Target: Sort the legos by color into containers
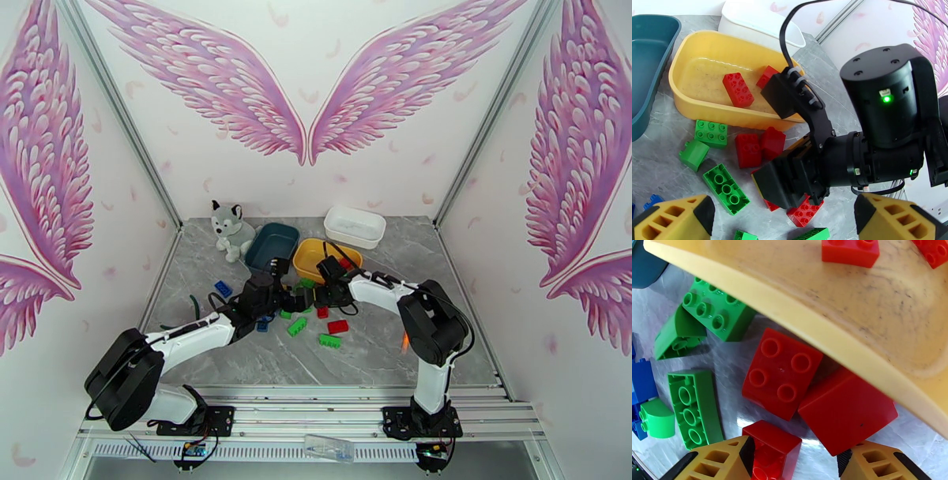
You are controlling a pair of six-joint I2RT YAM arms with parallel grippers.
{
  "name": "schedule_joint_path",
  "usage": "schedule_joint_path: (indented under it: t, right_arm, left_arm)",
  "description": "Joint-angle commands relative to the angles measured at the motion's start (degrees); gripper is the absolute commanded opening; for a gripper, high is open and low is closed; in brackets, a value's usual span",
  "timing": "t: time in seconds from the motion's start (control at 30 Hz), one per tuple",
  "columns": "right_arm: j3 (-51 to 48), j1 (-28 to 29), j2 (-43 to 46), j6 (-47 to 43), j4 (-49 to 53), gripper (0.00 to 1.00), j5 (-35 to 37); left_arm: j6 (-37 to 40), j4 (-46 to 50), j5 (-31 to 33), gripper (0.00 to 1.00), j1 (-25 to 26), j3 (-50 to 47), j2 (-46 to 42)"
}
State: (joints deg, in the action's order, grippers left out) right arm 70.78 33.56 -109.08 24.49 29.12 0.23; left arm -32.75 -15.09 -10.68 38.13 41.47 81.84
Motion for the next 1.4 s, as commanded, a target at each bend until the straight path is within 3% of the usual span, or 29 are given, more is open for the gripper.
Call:
schedule_joint_path:
  t: [0.0,0.23,0.47,0.83,1.37]
  right_arm:
    - [1.68,0.92,-1.01,1.09,0.47,0.59,2.46]
    - [1.55,1.85,0.1,1.17,0.5,0.49,2.66]
    - [1.7,2.94,0.63,1.27,1.04,0.59,3.98]
    - [-0.66,3.9,5.88,1.18,-0.29,0.59,5.82]
    - [4.47,5.73,-1.34,0.05,4.18,0.6,7.3]
  left_arm:
    - [-0.42,0.52,-0.57,0.99,-0.15,-0.36,-0.3]
    - [-0.65,0.28,-1.03,0.99,-0.16,-0.25,0.25]
    - [-0.23,0.59,-0.75,0.99,-0.25,-0.25,0.05]
    - [-0.29,0.46,-0.84,0.99,-0.25,-0.16,0.44]
    - [-0.38,0.59,-1.05,0.99,-0.51,-0.07,0.6]
